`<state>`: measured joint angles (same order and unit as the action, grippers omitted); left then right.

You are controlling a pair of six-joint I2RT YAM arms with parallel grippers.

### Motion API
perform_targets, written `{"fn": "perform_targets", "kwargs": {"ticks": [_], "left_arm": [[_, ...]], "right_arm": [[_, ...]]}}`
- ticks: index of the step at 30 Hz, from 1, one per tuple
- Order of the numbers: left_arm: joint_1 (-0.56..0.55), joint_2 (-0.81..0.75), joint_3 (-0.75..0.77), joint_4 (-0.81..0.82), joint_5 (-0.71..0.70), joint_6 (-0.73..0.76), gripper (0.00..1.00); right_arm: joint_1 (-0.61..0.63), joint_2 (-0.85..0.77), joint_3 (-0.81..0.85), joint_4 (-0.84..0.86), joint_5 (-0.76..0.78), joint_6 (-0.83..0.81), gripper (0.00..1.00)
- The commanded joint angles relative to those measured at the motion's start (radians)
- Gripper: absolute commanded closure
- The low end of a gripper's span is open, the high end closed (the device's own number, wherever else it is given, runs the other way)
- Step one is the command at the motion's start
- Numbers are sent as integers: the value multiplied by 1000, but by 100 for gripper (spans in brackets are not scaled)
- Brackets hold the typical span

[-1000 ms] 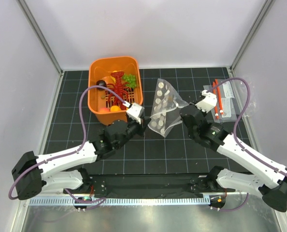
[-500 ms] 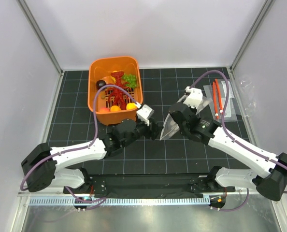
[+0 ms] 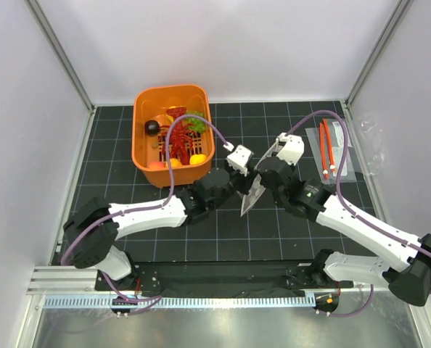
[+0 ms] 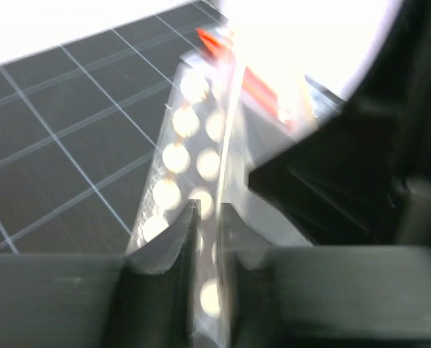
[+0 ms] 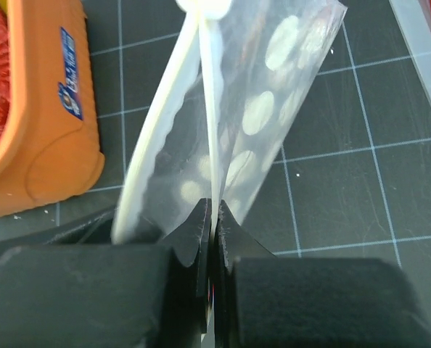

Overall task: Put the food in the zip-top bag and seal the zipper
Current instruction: Open the zipper of the food storage bag.

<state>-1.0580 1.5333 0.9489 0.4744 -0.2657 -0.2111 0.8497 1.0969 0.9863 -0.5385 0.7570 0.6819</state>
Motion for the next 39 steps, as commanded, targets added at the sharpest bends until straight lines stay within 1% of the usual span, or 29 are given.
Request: {"fn": "perform_targets", "kwargs": {"ticks": [1, 4, 6, 7, 8, 9, 10, 11, 12, 13, 14, 16, 17, 18, 19, 20, 22, 24, 25, 28, 29, 31, 32, 34, 35, 36, 37, 38, 39], "left_arm": [[3, 56, 21, 214, -156, -13, 84], [3, 119, 39, 315, -126, -8, 100], [3, 164, 101, 314, -125, 2, 100], [3, 174, 117, 313, -112, 10, 100], [3, 185, 125, 328, -98, -2, 100], [3, 194, 128, 348, -86, -16, 100], [3, 208, 122, 389, -89, -61, 100], [3, 217, 119, 389, -101, -94, 100], [3, 223, 119, 423, -113, -118, 100], [6, 220, 119, 423, -133, -179, 100], [7, 212, 116, 421, -171, -203, 100], [10, 185, 122, 385, -213, -238, 100], [10, 168, 126, 344, -261, -270, 100], [13, 153, 131, 234, -260, -312, 100], [18, 137, 131, 193, -259, -348, 100], [18, 107, 123, 158, -262, -441, 100], [20, 74, 111, 110, -257, -513, 100], [20, 35, 113, 77, -277, -563, 100], [20, 24, 122, -4, -297, -582, 100], [42, -15, 168, -139, -326, -585, 100], [55, -27, 172, -163, -314, -585, 100], [82, -59, 180, -192, -279, -577, 100], [90, -67, 183, -233, -268, -585, 100], [108, -84, 197, -250, -215, -576, 100], [113, -88, 206, -279, -201, -568, 100], [125, -93, 217, -298, -190, -561, 100], [131, -101, 228, -312, -176, -542, 100], [142, -108, 226, -315, -135, -536, 100], [157, -114, 217, -301, -115, -522, 100]], "right_arm": [[5, -19, -12, 25, 35, -19, 99], [5, -3, -5, -4, 33, -33, 93], [5, 4, 8, -26, 19, -71, 90], [6, 1, 15, -61, 42, -71, 89], [5, -21, 5, -63, 65, -76, 84], [5, -40, -12, -49, 73, -102, 81], [3, -60, -50, 3, 73, -154, 75], [3, -78, -70, 32, 62, -171, 75], [3, -118, -86, 69, 30, -189, 59], [5, -127, -104, 119, -32, -202, 51], [5, -134, -100, 120, -45, -200, 48], [3, -126, -59, 86, -39, -188, 49], [3, -115, -34, 51, -12, -177, 53], [3, -103, -6, 5, 16, -132, 63], [3, -82, 32, -55, 30, -128, 69], [2, -74, 46, -69, 13, -142, 74], [3, -46, 96, -139, 16, -125, 86], [2, -37, 153, -182, 18, -117, 87], [3, -34, 175, -224, 24, -117, 87], [-1, -19, 263, -300, 54, -134, 90], [-3, 4, 294, -328, 56, -139, 95], [-4, 37, 376, -403, 51, -134, 99], [-5, 66, 394, -417, 38, -130, 99], [-5, 89, 425, -436, -14, -122, 99], [-5, 101, 433, -442, -25, -90, 99], [-8, 119, 440, -439, -37, -73, 97], [-9, 130, 440, -427, -91, -65, 91], [-9, 138, 442, -413, -116, -55, 71], [-11, 149, 439, -387, -142, -44, 62]]}}
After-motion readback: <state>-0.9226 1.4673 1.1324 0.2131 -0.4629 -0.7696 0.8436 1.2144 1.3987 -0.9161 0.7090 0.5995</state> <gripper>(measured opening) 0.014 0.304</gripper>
